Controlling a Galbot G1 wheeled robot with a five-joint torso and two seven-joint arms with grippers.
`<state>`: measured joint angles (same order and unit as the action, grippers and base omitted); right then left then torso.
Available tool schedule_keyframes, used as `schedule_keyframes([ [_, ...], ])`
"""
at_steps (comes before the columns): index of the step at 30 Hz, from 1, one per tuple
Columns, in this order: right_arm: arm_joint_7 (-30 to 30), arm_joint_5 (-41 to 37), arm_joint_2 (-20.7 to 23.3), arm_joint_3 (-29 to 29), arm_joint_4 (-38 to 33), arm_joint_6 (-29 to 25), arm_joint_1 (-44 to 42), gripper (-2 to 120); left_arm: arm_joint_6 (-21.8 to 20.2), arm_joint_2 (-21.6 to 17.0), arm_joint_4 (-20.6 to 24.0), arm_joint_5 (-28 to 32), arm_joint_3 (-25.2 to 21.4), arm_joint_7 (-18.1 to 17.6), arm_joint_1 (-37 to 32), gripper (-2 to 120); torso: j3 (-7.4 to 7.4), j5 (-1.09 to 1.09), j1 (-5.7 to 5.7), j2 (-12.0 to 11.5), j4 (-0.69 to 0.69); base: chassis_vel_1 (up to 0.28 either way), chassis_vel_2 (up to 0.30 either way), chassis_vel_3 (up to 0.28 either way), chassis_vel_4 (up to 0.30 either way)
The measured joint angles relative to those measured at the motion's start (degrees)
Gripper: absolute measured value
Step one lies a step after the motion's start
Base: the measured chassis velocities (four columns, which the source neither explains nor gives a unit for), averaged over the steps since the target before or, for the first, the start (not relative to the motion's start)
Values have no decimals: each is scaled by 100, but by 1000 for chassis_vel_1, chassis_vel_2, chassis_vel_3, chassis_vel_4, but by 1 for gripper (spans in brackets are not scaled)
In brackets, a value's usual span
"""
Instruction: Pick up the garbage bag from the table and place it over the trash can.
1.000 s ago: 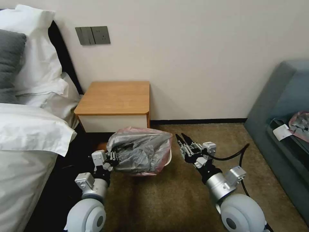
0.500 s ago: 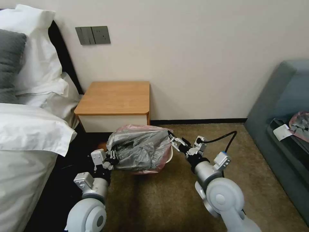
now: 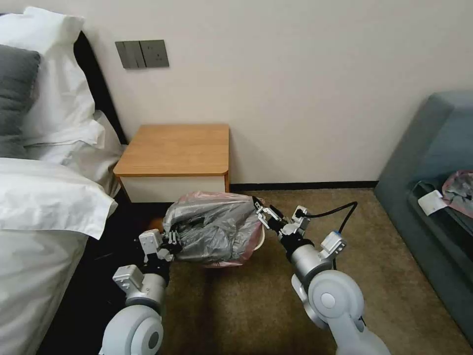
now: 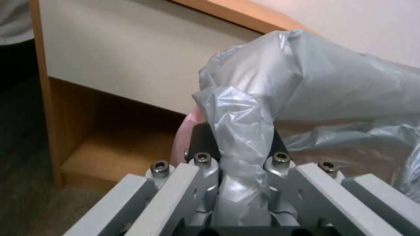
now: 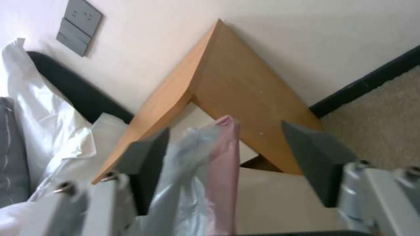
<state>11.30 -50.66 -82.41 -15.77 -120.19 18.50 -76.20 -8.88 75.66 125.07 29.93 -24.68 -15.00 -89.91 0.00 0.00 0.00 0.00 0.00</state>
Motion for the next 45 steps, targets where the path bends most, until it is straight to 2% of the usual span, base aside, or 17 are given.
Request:
schedule_keyframes([
  [1, -18, 24, -6, 3, 11, -7, -1, 67, 0, -1, 3, 0, -1, -1, 0, 9, 0, 0, 0, 0, 0, 0, 0, 0, 0],
  [3, -102, 117, -17, 14, 61, -39, -13, 53, 3, -12, 21, 2, -10, -5, -1, 9, 0, 1, 0, 0, 0, 0, 0, 0, 0],
  [5, -134, 158, -14, 17, 77, -55, -14, 50, 3, -14, 22, 5, -12, -11, 0, 9, 0, 0, 0, 0, 0, 0, 0, 0, 0],
  [7, -149, 194, -1, 19, 95, -80, -3, 39, 4, -16, 23, 9, -16, -20, 11, 9, 0, 0, 0, 0, 0, 0, 0, 0, 0],
  [8, -149, 194, -1, 19, 95, -80, -3, 39, 4, -16, 23, 9, -16, -20, 11, 9, 0, 0, 0, 0, 0, 0, 0, 0, 0],
  [11, -162, 245, 32, 16, 103, -120, 14, 23, 4, -16, 19, 19, -16, -34, 41, 9, 0, 1, 0, 0, 0, 0, 0, 0, 0],
  [12, -162, 245, 32, 16, 103, -120, 14, 23, 4, -16, 19, 19, -16, -34, 41, 9, 0, 1, 0, 0, 0, 0, 0, 0, 0],
  [15, -163, 267, 44, 15, 94, -149, 5, 10, 4, -16, -22, 28, -16, -66, 75, 9, 0, 0, 0, 0, 0, 0, 0, 0, 0],
  [19, -192, 306, 31, 24, 62, -166, -19, 0, 5, -14, -36, 30, -15, -78, 84, 9, 0, 0, 0, 0, 0, 0, 0, 0, 0],
  [27, -191, 876, -44, 16, -144, -365, -185, 0, 5, -11, -39, 52, -35, -91, 96, 9, 0, 1, 0, 0, 1, 0, 0, 0, 0],
  [30, -198, 1192, 16, 76, -396, -380, -462, 0, 5, -11, -62, 80, -45, -101, 117, 9, 0, 1, 0, 0, 0, 0, 0, 0, 0],
  [32, -333, 1873, 202, 155, -675, -381, -835, 0, 6, -9, -84, 91, -46, -109, 154, 9, -1, 0, 0, 0, -1, 0, 0, 0, 0],
  [35, -367, 2084, 342, 220, -909, -351, -1045, 0, 7, 7, -100, 91, -32, -112, 193, 9, -1, 1, 0, 0, 0, 0, 0, 0, 0],
  [38, -349, 2004, 482, 324, -1196, -257, -1214, 7, 6, 28, -116, 92, -10, -113, 230, 9, -1, 0, 0, 0, -1, 0, 0, 0, 0],
  [41, -234, 1600, 559, 466, -1481, 16, -1293, 20, 6, 35, -118, 91, 5, -114, 250, 9, -1, 0, 0, 0, 0, 0, 0, 0, 0],
  [43, -205, 1531, 567, 507, -1514, 85, -1300, 25, 6, 35, -119, 89, 5, -114, 253, 9, -1, 0, 0, 0, 0, 0, 0, 0, 0],
  [45, -147, 1494, 563, 588, -1475, 157, -1289, 35, 5, 27, -112, 86, -4, -116, 255, 9, -1, 0, 0, 0, 0, 0, 0, 0, 0],
])
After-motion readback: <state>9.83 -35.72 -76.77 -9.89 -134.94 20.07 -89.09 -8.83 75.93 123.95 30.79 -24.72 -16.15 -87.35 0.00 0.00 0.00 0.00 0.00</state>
